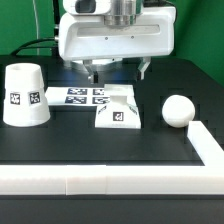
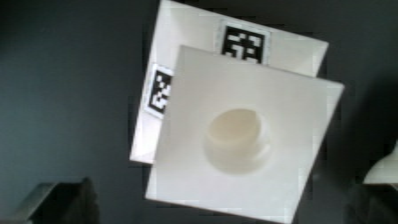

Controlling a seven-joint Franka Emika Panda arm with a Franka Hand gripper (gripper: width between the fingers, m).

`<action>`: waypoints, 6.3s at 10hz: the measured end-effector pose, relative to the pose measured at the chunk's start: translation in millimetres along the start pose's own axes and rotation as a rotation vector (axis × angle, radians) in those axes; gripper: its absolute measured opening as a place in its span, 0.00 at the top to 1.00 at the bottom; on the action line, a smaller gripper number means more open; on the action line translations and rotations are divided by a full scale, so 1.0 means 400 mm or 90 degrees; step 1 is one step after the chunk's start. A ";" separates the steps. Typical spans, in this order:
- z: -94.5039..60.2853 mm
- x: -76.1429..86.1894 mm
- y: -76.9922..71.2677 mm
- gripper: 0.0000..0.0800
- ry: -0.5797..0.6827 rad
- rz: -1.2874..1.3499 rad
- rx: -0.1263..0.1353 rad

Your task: Assemble lamp

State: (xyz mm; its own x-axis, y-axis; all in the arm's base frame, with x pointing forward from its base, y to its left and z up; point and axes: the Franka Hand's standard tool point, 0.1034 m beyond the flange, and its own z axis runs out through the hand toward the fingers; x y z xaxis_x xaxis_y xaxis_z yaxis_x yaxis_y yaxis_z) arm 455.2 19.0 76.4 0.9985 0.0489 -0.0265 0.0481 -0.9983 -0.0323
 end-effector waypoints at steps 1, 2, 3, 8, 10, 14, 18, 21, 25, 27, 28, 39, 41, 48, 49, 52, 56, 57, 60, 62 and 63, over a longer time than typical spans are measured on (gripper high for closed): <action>0.012 -0.009 -0.005 0.13 0.000 0.043 0.000; 0.017 -0.015 -0.003 0.13 -0.003 0.080 0.003; 0.022 -0.017 -0.004 0.13 -0.005 0.114 0.007; 0.036 -0.015 -0.001 0.13 -0.009 0.063 0.008; 0.055 -0.016 0.002 0.13 -0.016 0.026 0.010; 0.068 -0.021 -0.005 0.13 -0.022 0.021 0.012; 0.067 -0.019 -0.007 0.33 -0.021 0.018 0.012; 0.067 -0.019 -0.007 0.33 -0.021 0.018 0.012; 0.066 0.006 -0.011 0.33 -0.015 0.016 0.013; 0.064 0.078 -0.025 0.33 0.002 0.009 0.015; 0.063 0.108 -0.029 0.33 0.010 0.008 0.016; 0.051 0.421 -0.128 0.33 0.059 0.028 0.035; 0.050 0.444 -0.140 0.33 0.056 0.028 0.037; 0.047 0.446 -0.139 0.13 0.043 0.028 0.037; 0.045 0.443 -0.139 0.13 0.044 0.027 0.036; 0.003 0.311 -0.147 0.13 0.050 0.067 0.032; -0.002 0.147 -0.231 0.13 0.026 0.141 0.036; 0.009 0.127 -0.238 0.13 0.026 0.138 0.035; 0.007 0.130 -0.236 0.13 0.015 0.136 0.034; 0.012 0.126 -0.232 0.13 -0.028 0.112 0.040; 0.012 0.130 -0.243 0.13 -0.075 0.085 0.047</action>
Offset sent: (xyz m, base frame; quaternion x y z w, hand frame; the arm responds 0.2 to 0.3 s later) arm -0.0040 -0.0041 -0.0111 -0.0073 0.0042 0.1049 0.9944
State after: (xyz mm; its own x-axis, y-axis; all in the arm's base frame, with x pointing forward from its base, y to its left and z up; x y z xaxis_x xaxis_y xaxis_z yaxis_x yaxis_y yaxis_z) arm 502.4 118.7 73.4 0.9855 -0.0765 -0.1518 -0.0914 -0.9914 -0.0939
